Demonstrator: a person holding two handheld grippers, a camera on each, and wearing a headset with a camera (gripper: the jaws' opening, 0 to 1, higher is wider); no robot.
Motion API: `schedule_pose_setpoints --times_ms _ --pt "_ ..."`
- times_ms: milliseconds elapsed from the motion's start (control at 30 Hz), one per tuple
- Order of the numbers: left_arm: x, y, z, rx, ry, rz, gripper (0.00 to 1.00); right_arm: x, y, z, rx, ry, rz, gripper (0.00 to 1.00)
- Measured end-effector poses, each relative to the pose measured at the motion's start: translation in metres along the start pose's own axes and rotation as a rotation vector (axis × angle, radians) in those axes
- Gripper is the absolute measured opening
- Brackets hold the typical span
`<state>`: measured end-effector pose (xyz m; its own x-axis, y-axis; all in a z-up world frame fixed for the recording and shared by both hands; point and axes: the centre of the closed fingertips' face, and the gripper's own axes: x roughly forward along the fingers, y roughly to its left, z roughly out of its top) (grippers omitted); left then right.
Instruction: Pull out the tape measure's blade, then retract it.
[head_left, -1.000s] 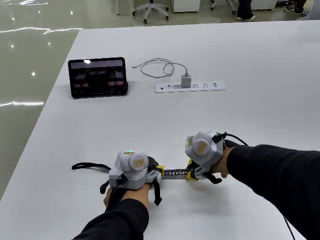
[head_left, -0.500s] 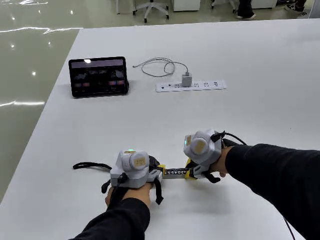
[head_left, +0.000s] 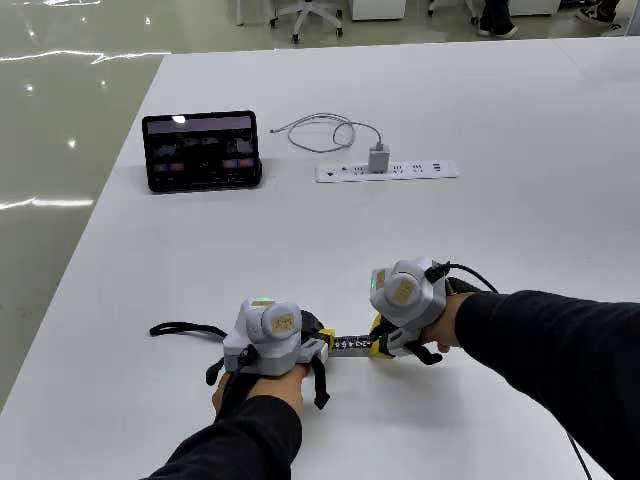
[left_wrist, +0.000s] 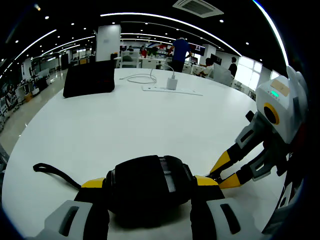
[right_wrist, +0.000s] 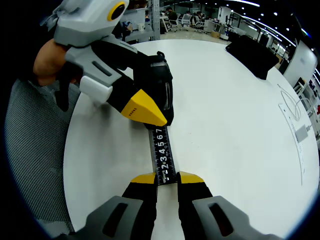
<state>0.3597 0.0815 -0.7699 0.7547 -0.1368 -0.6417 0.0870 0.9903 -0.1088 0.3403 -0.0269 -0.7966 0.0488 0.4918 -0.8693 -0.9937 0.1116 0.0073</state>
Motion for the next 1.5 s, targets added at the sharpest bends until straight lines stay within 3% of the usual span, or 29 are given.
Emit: schedule_pose_setpoints --times_ms 200,433,1033,1500 --pt "0.000 0.000 0.000 -0.007 -0.001 -0.009 0.62 0.002 0.001 0.003 -0.018 -0.002 -0.003 0.11" --pt "0.000 -0.001 0.000 -0.003 0.005 -0.012 0.62 0.010 0.003 0.018 -0.021 -0.036 -0.006 0.11" --pt "0.000 0.001 0.000 -0.009 0.008 -0.011 0.62 0.014 0.003 0.025 -0.024 -0.037 0.009 0.11" --pt "-0.001 0.001 0.000 -0.017 0.013 -0.010 0.62 0.021 0.002 0.041 -0.028 -0.060 0.012 0.11"
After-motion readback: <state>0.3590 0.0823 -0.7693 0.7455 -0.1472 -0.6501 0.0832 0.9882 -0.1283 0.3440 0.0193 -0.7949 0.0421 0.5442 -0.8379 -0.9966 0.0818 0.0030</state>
